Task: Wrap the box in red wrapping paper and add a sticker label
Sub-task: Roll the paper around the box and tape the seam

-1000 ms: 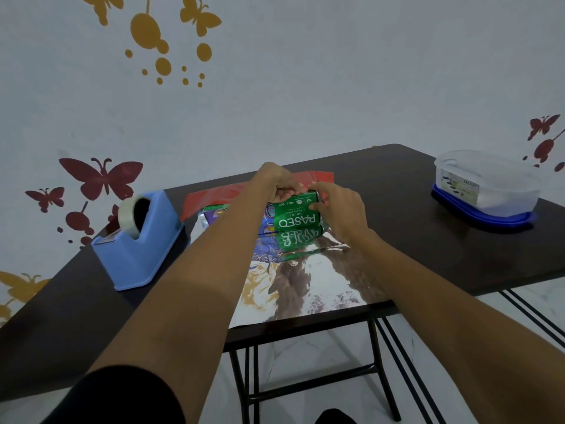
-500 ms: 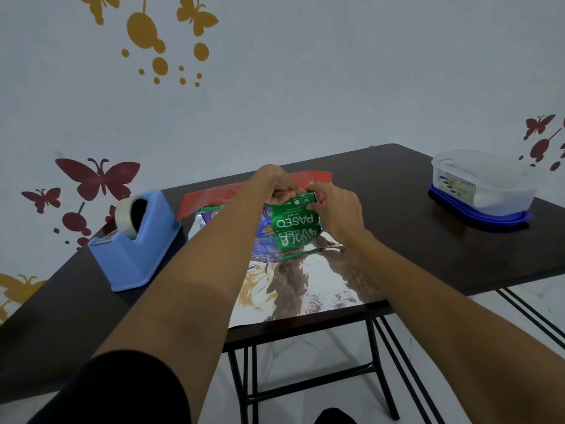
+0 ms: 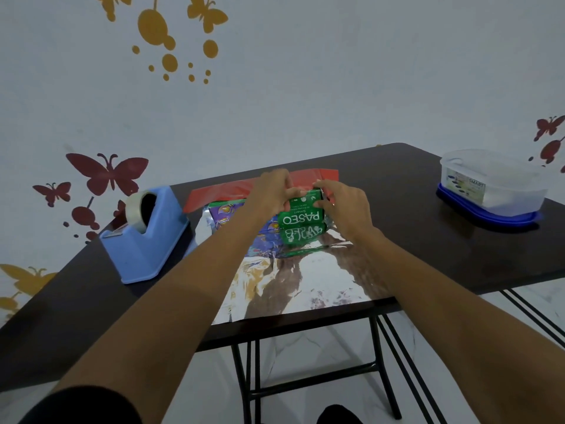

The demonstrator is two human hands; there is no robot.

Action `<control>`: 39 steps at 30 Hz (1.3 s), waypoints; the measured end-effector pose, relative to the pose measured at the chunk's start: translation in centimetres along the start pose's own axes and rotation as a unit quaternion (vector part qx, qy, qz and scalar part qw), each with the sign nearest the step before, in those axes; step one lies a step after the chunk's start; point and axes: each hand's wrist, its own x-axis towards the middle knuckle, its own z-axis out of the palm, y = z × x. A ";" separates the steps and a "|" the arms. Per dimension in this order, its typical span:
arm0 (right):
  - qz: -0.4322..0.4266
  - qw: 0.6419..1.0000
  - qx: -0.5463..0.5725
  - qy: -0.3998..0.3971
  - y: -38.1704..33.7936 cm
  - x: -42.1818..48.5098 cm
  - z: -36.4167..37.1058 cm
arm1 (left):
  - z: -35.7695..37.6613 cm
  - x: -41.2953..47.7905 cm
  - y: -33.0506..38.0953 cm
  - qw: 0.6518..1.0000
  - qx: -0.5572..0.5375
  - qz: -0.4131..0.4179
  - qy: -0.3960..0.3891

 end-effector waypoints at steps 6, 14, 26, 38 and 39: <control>-0.013 1.000 -0.016 -0.013 0.3 0.4 0.0 | 1.0 -1.0 -0.7 0.985 0.122 0.114 0.037; -0.016 1.000 -0.006 -0.011 0.3 0.4 -0.1 | -0.1 -1.1 -0.7 0.984 0.132 0.123 0.003; -0.050 0.997 -0.048 -0.042 0.1 0.4 -0.7 | -4.4 -8.7 -3.0 0.978 -0.069 0.130 -0.147; -0.138 0.985 0.046 -0.094 -3.9 -1.5 -0.4 | -2.8 -13.9 -5.4 0.966 -0.092 0.108 -0.214; -0.128 0.973 0.107 -0.157 -4.8 -1.7 -0.9 | -3.3 -13.5 -5.3 0.967 -0.087 0.102 -0.216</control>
